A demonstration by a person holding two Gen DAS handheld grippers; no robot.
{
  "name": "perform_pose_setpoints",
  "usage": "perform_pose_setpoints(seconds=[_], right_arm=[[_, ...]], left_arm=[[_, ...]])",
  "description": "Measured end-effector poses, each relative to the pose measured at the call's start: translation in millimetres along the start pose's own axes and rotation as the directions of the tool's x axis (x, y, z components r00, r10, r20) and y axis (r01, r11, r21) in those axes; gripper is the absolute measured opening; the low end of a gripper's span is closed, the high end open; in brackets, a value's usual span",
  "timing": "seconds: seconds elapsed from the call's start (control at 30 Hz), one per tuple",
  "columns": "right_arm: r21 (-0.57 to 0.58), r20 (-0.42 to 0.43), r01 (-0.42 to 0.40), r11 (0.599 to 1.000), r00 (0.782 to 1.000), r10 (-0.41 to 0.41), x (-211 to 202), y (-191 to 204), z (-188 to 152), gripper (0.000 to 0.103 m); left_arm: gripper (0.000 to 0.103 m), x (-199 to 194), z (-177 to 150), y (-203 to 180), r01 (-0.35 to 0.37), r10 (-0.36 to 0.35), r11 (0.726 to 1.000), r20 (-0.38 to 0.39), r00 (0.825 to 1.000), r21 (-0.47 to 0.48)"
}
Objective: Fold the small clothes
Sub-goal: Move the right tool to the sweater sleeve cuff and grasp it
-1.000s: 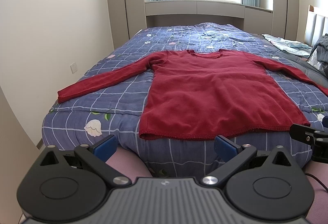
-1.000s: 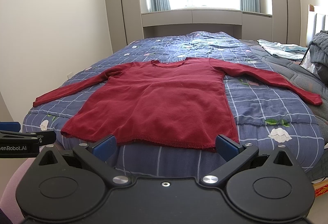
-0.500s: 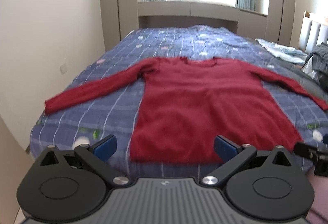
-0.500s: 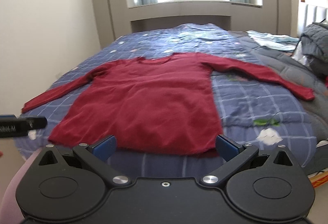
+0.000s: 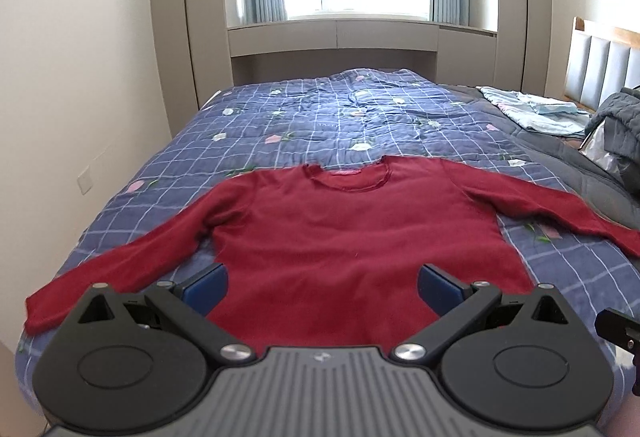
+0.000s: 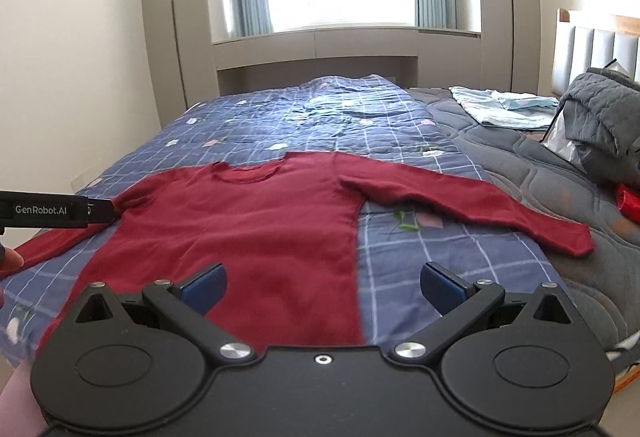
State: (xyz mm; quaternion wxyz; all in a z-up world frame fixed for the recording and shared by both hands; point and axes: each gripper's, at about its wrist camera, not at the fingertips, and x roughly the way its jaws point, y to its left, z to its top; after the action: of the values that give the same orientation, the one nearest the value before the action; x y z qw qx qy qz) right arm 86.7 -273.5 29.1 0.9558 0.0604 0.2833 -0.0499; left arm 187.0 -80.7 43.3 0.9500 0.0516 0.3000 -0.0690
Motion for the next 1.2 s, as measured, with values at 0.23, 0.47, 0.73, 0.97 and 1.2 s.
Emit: perform_pose_setpoints(seconds=[0.23, 0.47, 0.73, 0.97, 1.2], right_arm=[[0.019, -0.054, 0.084, 0.996, 0.995, -0.083, 70.1, -44.0, 11.0, 0.103], [0.194, -0.063, 0.233, 0.953, 0.972, -0.225, 119.6, -133.2, 6.7, 0.103], [0.519, -0.063, 0.314, 0.795, 0.941, -0.331, 141.8, -246.6, -9.1, 0.102], [0.605, -0.131, 0.383, 0.698, 0.913, -0.387, 165.2, -293.6, -14.7, 0.092], [0.691, -0.167, 0.45, 0.566, 0.861, -0.481, 172.4, -327.4, -9.7, 0.059]], left_arm=[[0.103, 69.0, 21.4, -26.0, 0.016, -0.016, 1.0, -0.056, 0.998, 0.0], [0.103, 127.4, 22.7, -52.3, 0.009, -0.009, 1.0, -0.112, 0.994, 0.005], [0.103, 169.8, 11.6, -77.6, 0.048, -0.056, 0.997, -0.129, 0.99, -0.066], [0.103, 182.7, -0.5, -95.0, 0.054, -0.052, 0.998, -0.161, 0.986, 0.011], [0.103, 169.1, 5.0, -89.6, 0.046, -0.037, 0.997, -0.154, 0.987, 0.054]])
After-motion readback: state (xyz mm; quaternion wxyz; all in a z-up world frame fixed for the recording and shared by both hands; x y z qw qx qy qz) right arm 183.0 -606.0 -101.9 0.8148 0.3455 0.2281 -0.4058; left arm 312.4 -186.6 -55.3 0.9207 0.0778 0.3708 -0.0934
